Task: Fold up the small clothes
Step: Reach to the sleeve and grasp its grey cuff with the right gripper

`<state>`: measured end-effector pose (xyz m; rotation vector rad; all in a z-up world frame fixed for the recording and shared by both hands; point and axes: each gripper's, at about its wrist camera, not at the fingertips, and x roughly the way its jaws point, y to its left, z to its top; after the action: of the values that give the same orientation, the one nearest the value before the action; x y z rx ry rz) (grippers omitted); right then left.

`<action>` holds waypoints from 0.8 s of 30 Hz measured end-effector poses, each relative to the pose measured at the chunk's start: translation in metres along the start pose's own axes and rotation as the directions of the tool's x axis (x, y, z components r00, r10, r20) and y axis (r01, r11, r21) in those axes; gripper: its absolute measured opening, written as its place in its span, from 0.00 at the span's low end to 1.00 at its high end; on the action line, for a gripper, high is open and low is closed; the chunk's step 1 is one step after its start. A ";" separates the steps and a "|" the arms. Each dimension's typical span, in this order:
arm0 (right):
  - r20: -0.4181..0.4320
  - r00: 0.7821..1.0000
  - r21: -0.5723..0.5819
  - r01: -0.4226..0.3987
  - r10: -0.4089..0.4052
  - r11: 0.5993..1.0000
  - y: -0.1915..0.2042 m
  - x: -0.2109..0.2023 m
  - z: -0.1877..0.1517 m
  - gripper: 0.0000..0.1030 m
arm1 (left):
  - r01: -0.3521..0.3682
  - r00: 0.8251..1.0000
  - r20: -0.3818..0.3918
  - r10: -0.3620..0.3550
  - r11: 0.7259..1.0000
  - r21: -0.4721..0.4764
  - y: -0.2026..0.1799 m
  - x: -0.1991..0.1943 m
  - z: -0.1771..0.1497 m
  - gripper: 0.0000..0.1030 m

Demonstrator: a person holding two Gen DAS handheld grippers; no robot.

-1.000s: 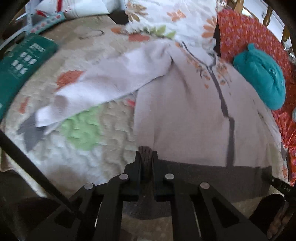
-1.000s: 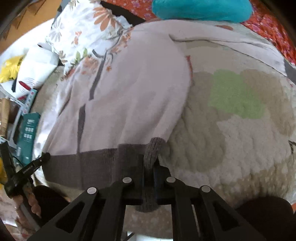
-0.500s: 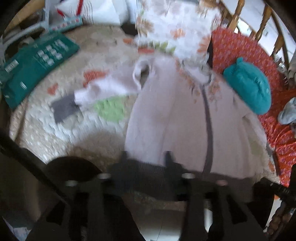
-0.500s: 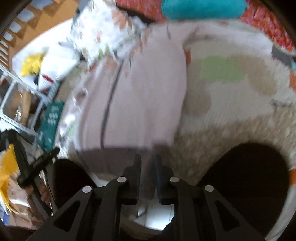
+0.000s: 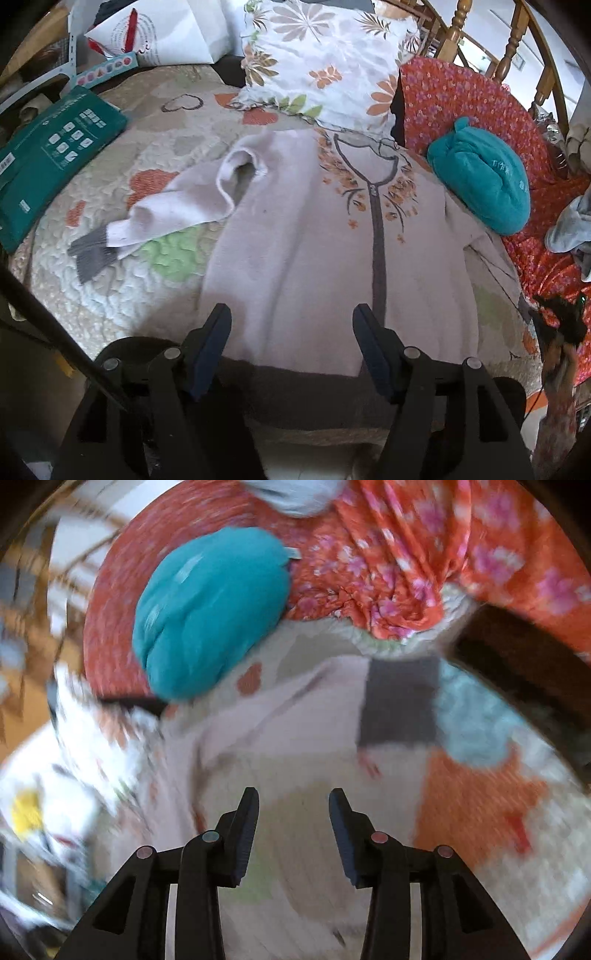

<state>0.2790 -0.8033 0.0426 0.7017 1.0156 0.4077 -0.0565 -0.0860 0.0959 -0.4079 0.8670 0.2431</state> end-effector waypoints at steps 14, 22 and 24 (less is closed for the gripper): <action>0.024 0.989 0.222 0.138 -0.147 0.965 0.018 0.098 0.025 0.07 | -0.098 0.995 -0.002 0.098 0.994 0.045 -0.038 0.001 0.001 0.65; 0.215 0.954 -0.112 -0.186 0.207 0.976 0.085 -0.043 0.022 0.07 | -0.044 0.998 -0.036 0.046 0.998 0.052 -0.058 0.014 0.001 0.65; 0.230 0.953 -0.094 -0.178 0.195 0.980 0.073 -0.061 -0.008 0.07 | -0.030 0.998 -0.052 0.034 0.997 0.076 -0.066 0.019 -0.003 0.65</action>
<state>0.2430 -0.7855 0.1296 0.7650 0.7063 0.5091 -0.0226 -0.1460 0.0960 -0.3319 0.9329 0.2290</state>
